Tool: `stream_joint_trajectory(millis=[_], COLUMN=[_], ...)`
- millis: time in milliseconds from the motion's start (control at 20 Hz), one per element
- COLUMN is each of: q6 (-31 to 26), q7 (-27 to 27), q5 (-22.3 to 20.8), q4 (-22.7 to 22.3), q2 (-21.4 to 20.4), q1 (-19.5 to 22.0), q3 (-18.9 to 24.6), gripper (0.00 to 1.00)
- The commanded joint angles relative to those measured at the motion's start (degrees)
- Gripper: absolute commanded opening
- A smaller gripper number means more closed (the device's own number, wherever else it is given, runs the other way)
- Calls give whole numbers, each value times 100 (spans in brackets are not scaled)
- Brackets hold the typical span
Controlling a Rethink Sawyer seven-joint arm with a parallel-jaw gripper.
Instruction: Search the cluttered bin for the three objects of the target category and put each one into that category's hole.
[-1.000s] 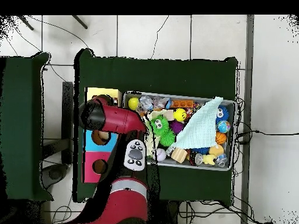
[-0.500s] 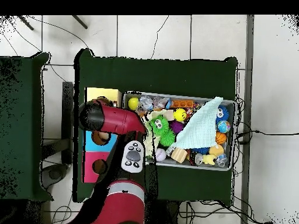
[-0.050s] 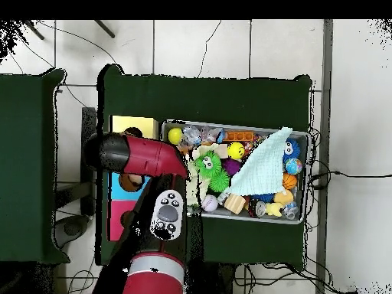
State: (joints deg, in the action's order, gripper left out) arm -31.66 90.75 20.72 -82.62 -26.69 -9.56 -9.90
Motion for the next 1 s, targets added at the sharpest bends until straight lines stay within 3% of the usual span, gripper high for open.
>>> stream_joint_trajectory(millis=[50,1000], q6=[-1165,-839], q7=[1059,961], q5=[-175,-127], q4=[-606,-705], q2=[-387,-494], q1=[-33,112], q3=[96,264], gripper=[0,0])
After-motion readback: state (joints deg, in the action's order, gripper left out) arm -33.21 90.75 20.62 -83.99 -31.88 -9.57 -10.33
